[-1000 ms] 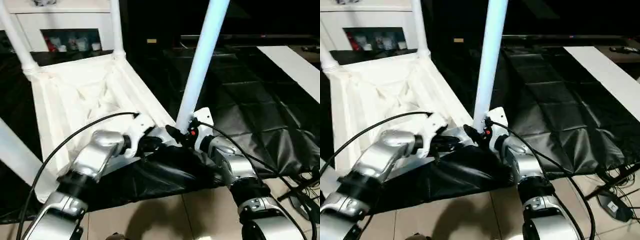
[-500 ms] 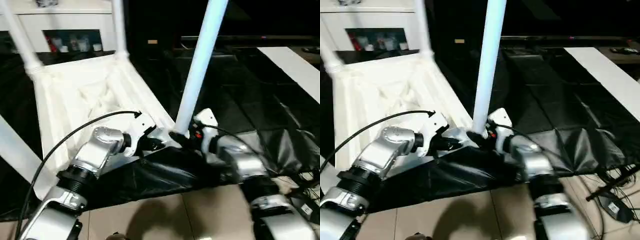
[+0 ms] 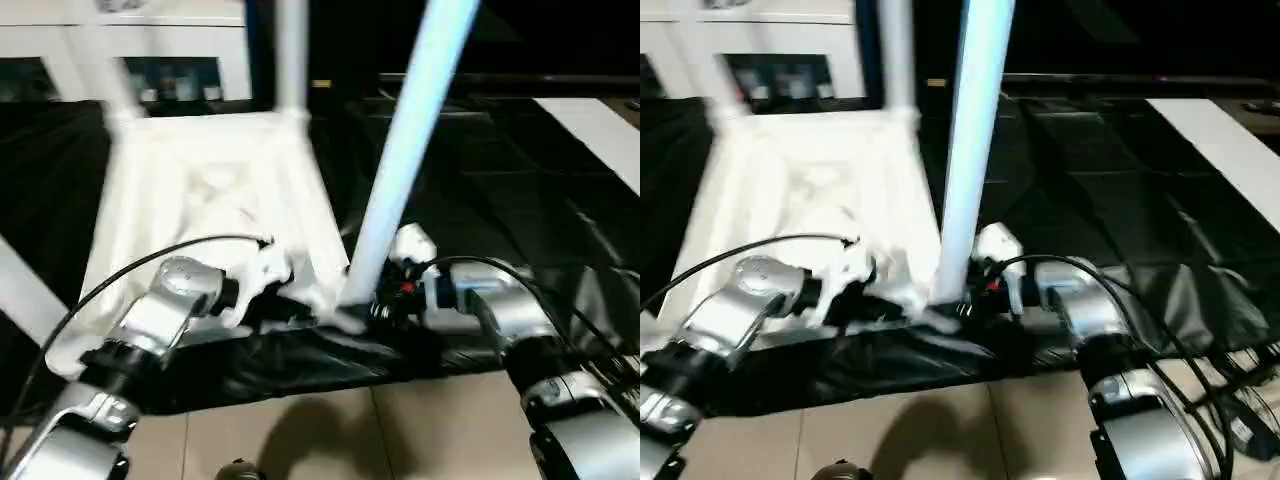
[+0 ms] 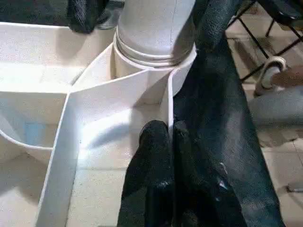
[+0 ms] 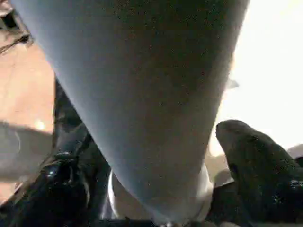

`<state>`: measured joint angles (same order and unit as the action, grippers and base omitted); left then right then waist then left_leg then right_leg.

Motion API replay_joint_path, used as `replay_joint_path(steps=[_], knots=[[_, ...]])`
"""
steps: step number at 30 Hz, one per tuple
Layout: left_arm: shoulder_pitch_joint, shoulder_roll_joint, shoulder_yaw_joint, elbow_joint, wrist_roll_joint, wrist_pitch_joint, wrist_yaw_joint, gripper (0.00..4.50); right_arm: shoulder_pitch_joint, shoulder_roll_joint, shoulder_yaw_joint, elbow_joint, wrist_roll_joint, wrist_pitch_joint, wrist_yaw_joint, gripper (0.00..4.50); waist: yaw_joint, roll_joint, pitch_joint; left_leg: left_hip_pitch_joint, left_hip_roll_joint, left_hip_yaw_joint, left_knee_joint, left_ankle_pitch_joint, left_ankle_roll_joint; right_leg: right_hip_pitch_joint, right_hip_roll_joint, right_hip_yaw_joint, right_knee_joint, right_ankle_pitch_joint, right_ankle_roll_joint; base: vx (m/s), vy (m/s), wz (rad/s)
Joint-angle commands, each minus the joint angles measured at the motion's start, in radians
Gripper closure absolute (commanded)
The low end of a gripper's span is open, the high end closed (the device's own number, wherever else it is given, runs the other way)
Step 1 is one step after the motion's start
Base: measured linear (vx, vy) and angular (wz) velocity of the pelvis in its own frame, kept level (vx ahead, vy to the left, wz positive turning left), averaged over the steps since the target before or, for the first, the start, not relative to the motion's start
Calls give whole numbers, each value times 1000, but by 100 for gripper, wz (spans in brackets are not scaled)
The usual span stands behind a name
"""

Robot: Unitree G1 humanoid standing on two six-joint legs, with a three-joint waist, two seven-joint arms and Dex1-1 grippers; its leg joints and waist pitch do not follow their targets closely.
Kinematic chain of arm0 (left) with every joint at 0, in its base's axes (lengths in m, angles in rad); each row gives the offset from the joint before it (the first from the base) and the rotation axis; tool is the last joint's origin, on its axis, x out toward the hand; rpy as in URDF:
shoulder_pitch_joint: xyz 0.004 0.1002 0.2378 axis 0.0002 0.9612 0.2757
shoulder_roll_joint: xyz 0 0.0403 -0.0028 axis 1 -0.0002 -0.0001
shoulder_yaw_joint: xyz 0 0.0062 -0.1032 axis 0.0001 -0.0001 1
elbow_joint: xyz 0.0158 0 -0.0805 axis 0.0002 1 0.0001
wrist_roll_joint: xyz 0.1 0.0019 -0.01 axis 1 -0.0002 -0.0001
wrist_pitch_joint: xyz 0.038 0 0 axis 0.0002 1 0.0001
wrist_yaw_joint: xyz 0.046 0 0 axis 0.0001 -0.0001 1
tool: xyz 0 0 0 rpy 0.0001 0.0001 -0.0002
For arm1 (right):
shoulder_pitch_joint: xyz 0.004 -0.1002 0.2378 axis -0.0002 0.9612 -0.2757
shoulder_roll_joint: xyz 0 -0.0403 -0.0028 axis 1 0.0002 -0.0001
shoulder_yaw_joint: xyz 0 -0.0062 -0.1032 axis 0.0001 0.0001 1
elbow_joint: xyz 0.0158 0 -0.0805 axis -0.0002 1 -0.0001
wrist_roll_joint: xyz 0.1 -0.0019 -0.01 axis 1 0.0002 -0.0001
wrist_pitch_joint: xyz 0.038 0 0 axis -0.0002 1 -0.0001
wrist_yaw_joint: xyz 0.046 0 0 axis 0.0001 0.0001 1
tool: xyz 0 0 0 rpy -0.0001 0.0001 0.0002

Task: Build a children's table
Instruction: Rotate leg to tighten

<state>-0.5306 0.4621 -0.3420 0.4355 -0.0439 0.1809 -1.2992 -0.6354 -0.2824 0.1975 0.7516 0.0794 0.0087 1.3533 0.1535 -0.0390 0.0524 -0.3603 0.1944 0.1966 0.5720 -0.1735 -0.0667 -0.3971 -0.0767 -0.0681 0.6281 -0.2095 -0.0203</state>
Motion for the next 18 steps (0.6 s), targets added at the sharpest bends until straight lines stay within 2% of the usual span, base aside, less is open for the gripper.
replay_joint_path(steps=[1, 2, 6, 8, 11, 13, 18], knots=[[11, -8, -45, -4, 9, -16, -45, 450, -21, -6, 19, 5, -8, -12, 30, 86, -2, 8, -62, 15, 49, -19, -58, -192, 32, 47, -77, 50, -69, -95, -241, 0, 0, 0], [7, -1, -48, 7, 10, -32, -52, 450, -29, -2, 29, 15, -2, -2, 55, 90, -2, 3, -63, 13, 49, -19, -58, -189, 33, 48, -77, 50, -68, -98, -239, 0, 0, 0], [1, 1, -47, 19, 10, -44, -63, 450, -40, 2, 52, 33, -2, 3, 99, 121, -1, 3, -64, 11, 47, -19, -55, -168, 37, 48, -78, 51, -65, -88, -238, 0, 0, 0], [-1, -1, -45, 23, 9, -44, -64, 450, -43, 6, 52, 39, -1, 9, 111, 142, 1, 6, -64, 12, 48, -18, -54, -161, 41, 47, -78, 51, -64, -76, -241, 0, 0, 0], [-6, -4, -42, 32, 8, -47, -65, 450, -50, 13, 53, 58, -1, 12, 129, 151, 3, 6, -65, 12, 48, -18, -54, -158, 43, 46, -77, 50, -62, -65, -245, 0, 0, 0], [-10, -7, -41, 38, 6, -46, -67, 450, -53, 15, 53, 67, 1, 16, 140, 179, 4, 8, -64, 13, 48, -18, -55, -170, 39, 46, -78, 50, -65, -78, -246, 0, 0, 0], [-20, -13, -34, 57, -2, -36, -72, 450, -46, 19, 58, 71, 18, 49, 178, 201, 8, 10, -67, 14, 48, -19, -54, -167, 33, 47, -76, 50, -61, -60, -249, 0, 0, 0]])
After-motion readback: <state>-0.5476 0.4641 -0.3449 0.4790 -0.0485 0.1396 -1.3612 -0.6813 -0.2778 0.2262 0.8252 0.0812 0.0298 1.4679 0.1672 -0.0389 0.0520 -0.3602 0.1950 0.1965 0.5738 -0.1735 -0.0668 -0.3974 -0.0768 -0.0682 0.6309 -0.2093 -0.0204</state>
